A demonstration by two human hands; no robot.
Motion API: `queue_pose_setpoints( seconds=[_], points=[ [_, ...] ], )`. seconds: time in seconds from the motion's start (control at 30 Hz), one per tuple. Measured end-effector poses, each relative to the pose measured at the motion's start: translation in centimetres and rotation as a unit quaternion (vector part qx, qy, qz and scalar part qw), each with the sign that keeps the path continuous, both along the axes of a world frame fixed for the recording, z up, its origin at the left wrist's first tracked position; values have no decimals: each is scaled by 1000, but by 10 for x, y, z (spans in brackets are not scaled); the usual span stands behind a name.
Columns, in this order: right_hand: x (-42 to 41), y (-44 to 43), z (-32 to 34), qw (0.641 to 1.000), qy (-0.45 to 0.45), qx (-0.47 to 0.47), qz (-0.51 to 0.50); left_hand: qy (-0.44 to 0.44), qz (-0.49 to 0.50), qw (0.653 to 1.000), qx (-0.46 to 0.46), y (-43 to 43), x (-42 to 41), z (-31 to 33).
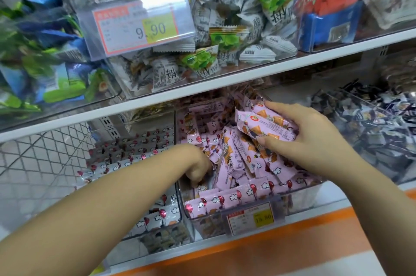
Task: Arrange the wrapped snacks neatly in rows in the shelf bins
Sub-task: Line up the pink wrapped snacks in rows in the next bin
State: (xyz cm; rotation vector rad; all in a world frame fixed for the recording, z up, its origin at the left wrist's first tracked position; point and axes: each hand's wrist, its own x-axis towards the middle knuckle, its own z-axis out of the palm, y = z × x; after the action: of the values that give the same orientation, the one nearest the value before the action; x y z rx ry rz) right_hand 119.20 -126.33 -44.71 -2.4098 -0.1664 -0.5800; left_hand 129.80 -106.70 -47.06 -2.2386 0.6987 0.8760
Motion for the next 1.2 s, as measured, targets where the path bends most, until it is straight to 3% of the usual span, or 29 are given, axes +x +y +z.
queue_pose_setpoints(
  seconds=[0.2,0.47,0.6,0.8,0.93,1.2],
  points=[
    [-1,-1,-1,1000,3,5,6,23,56,996,-69,6,7,5],
    [1,-2,-2,1000,4,5,9,-35,-6,999,-42,12,1,21],
    [1,-2,-2,1000,-1,-9,8,-75,-41,993,-82,18,-16,42],
    [0,0,0,1000,-16,-4,4,-43,38,982,-179,31,-33,62],
    [-1,0,1,1000,-11,-3,5,-16,37,977,-208,42,-44,60],
    [0,-1,0,1000,-8,-7,7,-27,-35,991,-124,37,-53,53]
  ],
)
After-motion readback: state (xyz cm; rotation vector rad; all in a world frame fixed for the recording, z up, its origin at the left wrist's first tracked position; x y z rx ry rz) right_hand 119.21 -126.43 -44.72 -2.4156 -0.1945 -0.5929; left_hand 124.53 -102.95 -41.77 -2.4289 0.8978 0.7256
